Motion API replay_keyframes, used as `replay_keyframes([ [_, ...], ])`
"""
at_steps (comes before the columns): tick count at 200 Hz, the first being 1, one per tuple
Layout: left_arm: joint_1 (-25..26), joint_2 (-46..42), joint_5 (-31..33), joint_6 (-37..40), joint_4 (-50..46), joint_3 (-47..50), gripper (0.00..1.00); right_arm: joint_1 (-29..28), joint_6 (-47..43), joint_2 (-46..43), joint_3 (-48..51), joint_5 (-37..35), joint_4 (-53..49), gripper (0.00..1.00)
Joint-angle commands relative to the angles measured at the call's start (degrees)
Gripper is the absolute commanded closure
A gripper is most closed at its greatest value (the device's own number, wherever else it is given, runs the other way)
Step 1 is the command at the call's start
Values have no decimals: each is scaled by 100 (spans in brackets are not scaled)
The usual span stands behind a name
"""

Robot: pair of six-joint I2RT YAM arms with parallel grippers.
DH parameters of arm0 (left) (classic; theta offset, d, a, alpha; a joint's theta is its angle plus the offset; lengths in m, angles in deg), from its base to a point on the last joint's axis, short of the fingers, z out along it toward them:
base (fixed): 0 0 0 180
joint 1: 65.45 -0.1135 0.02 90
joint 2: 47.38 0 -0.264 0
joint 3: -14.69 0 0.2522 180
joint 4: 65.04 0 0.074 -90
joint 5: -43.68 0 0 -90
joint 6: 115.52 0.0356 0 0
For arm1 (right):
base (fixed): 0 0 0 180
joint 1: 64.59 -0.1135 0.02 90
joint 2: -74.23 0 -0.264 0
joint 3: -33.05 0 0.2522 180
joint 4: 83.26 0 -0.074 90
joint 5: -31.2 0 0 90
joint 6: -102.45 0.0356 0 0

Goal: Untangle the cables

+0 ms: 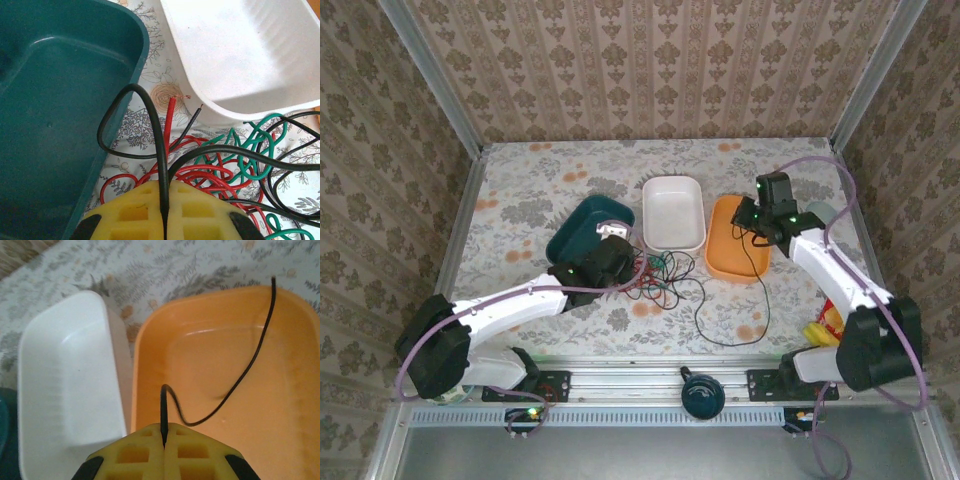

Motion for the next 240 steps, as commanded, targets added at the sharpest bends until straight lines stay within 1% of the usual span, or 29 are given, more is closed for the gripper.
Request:
replay_keyframes([
  [1, 52, -50, 187, -150, -14, 29, 100, -32, 264, 572, -134, 63, 123, 100],
  [18, 77, -17, 205, -159, -32, 13, 100, -45, 297, 919, -207, 125, 145, 100],
  [37, 76, 21, 210, -150, -72, -39, 100, -46, 276, 1183, -367, -43, -36, 100],
  [43, 86, 41, 210, -146, -75, -57, 100, -48, 254, 1233, -410, -67, -90, 90],
  [50, 82, 60, 215, -148, -83, -68, 100, -45, 241, 1240, -469, -111, -163, 71],
  [55, 86, 71, 226, -150, -85, -76, 100, -51, 228, 1229, -500, -141, -217, 61],
  [67, 87, 89, 251, -159, -85, -86, 100, -95, 165, 1095, -537, -288, -298, 43],
  [77, 87, 102, 263, -168, -75, -86, 100, -156, 51, 920, -509, -474, -300, 36],
  [97, 69, 151, 275, -161, -59, -94, 100, -294, -157, 586, -520, -929, -451, 29],
  [120, 54, 239, 257, -150, -33, -134, 100, -484, -304, 169, -479, -1466, -714, 28],
  [126, 46, 261, 239, -150, -32, -147, 100, -560, -369, 91, -430, -1517, -750, 28],
  [135, 41, 290, 223, -150, -19, -164, 100, -735, -494, -265, -342, -1453, -808, 28],
  [147, 35, 311, 189, -146, 2, -174, 100, -1031, -635, -543, -207, -1184, -964, 30],
  [158, 22, 327, 175, -150, 12, -182, 100, -1332, -740, -754, -65, -727, -1103, 31],
  [161, 21, 328, 170, -150, 12, -181, 100, -1413, -743, -790, -20, -600, -1287, 31],
  [180, -11, 329, 186, -166, 6, -161, 100, -1785, -511, -929, 308, 132, -1725, 35],
  [198, -37, 309, 179, -176, 12, -143, 100, -2130, -399, -832, 606, 619, -1886, 37],
  [219, -43, 286, 183, -159, 3, -138, 100, -2515, -525, -421, 771, 665, -1949, 37],
  [240, -60, 245, 185, -148, -20, -138, 100, -2597, -594, 146, 756, 639, -1859, 38],
])
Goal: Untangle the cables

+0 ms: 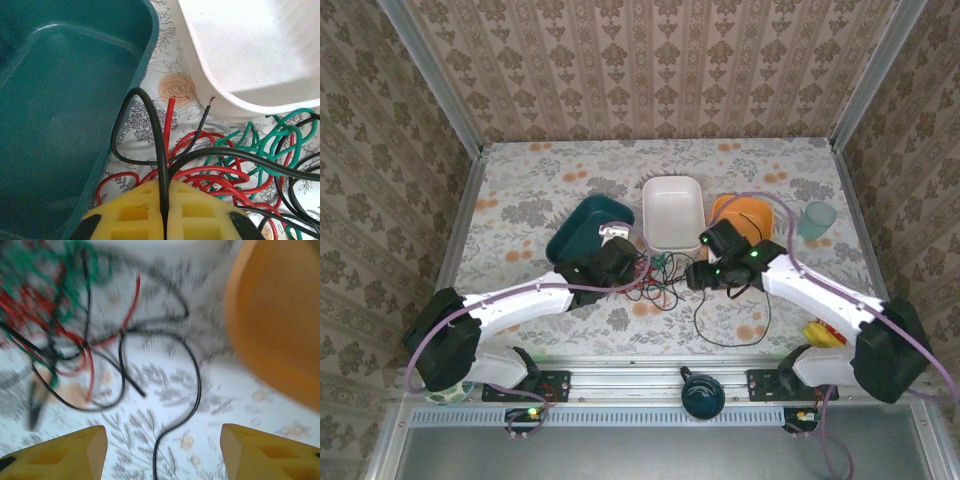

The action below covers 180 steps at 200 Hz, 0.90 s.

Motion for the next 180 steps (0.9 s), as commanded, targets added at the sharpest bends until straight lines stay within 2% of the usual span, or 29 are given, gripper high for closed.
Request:
replay_keyframes([
  [1, -41, -61, 49, -90, -26, -127, 100, -108, -105, 522, 27, 247, -204, 38],
  [33, -33, -165, 70, -118, -45, -80, 100, -117, -139, 1151, 8, -94, 51, 40],
  [75, -32, -182, 73, -57, -27, -103, 100, -186, -145, 1770, -13, -433, 229, 50],
  [87, -28, -154, 61, -39, -28, -131, 100, -251, -144, 1876, -1, -481, 271, 59],
  [109, -32, -78, 41, -8, -54, -197, 100, -354, -129, 1906, 33, -803, 259, 89],
  [122, -33, -40, 48, -3, -80, -226, 100, -345, -88, 1671, 105, -938, 297, 100],
  [180, -39, 77, 47, -11, -89, -220, 100, -295, 154, -750, 5, -1440, 652, 100],
])
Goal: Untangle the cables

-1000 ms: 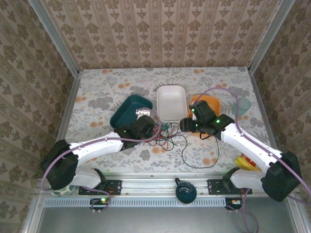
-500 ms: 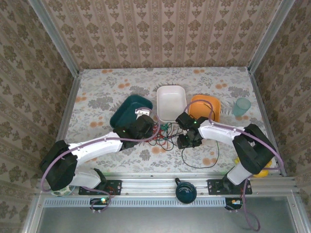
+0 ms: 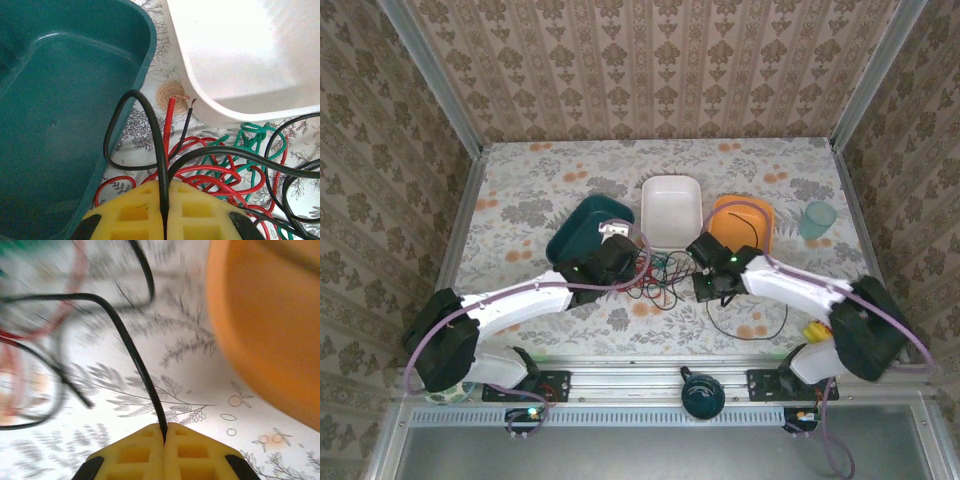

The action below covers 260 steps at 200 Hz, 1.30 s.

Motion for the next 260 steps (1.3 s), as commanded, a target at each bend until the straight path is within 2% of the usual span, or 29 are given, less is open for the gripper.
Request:
replay_keyframes([
  [1, -31, 103, 45, -14, -81, -124, 100, 12, 192, -967, -243, -440, 343, 100],
  [27, -13, 193, 36, -40, -67, -106, 100, 41, 121, -1539, -691, -672, 415, 100],
  [56, 27, 288, -6, -45, -96, -106, 100, 116, -351, -1896, -1232, -1055, 719, 100],
  [102, 51, 394, 0, -41, -201, -115, 100, 621, -1011, -1879, -2187, -1192, 1412, 100],
  [145, 62, 481, 149, -162, -430, -133, 100, 1305, -1060, -1720, -2338, -1329, 2097, 100],
  [201, 112, 459, 174, -155, -317, -139, 100, 2328, -199, -1353, -1666, -292, 3384, 100],
  [241, 132, 510, 167, -155, -309, -193, 100, 2377, 168, -739, -1560, -157, 4223, 100],
  [260, 135, 540, 158, -155, -338, -228, 100, 2391, 545, -461, -1556, 147, 4548, 100],
])
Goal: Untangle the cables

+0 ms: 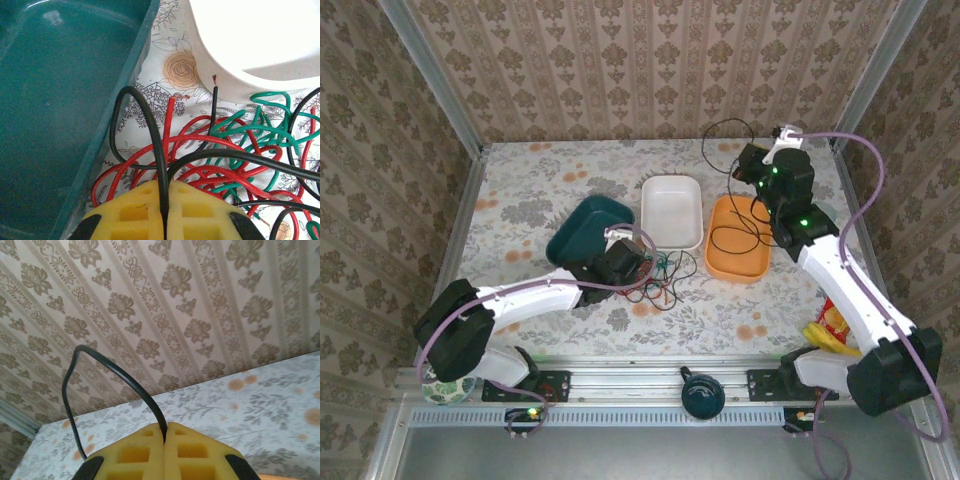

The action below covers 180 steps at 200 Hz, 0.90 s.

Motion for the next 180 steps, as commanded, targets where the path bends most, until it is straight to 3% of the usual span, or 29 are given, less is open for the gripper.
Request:
replay_keyframes([
  [1, 48, 100, 108, -102, -129, -170, 100, 26, 608, 213, 29, 434, 888, 100],
  [33, 53, 171, 99, -54, -149, -247, 100, 25, 1209, 603, 198, 786, 1273, 100],
  [80, 75, 308, 51, 2, -154, -362, 100, 24, 1497, 1013, 650, 670, 1641, 100],
  [139, 114, 361, 65, 20, -158, -416, 100, 116, 1593, 896, 1382, -476, 1028, 100],
  [180, 150, 374, 101, 17, -150, -429, 100, 432, 1704, 277, 1921, -967, 528, 100],
])
